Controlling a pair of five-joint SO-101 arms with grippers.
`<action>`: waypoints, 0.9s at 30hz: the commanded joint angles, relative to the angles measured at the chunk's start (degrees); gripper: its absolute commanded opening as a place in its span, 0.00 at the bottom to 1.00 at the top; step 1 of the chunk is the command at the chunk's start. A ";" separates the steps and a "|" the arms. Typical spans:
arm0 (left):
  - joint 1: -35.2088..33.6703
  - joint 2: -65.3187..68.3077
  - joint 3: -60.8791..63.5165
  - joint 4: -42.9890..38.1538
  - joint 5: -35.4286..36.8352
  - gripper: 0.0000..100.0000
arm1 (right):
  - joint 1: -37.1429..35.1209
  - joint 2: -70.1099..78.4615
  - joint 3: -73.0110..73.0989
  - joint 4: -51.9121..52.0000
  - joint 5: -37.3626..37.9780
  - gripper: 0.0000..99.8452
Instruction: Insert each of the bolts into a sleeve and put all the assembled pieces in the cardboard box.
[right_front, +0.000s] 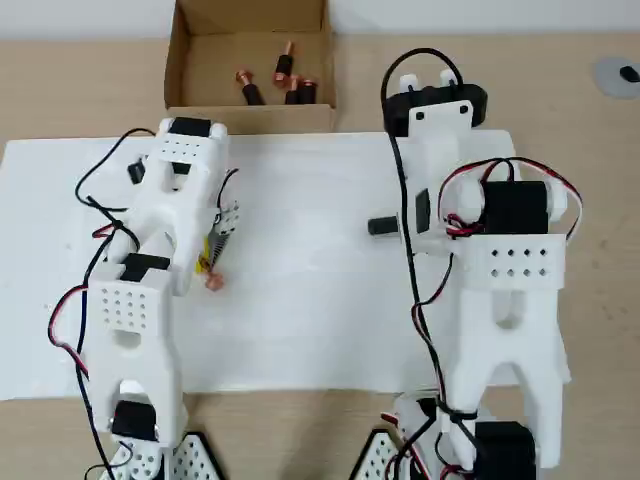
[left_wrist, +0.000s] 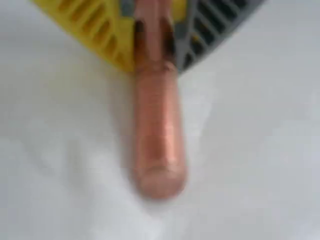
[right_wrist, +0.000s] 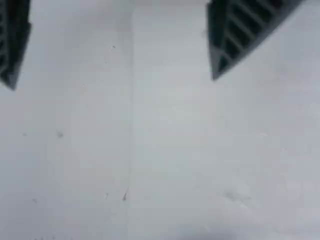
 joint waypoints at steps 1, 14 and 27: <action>-1.32 -1.10 -4.57 1.76 -19.52 0.01 | 0.48 -2.07 -0.31 -0.62 0.35 0.29; -0.79 -32.75 -2.81 1.67 -69.19 0.01 | 0.48 -2.07 -0.31 -0.62 0.26 0.29; 0.44 -58.68 20.22 1.49 -119.82 0.01 | 0.48 -2.07 -0.04 -0.44 0.35 0.29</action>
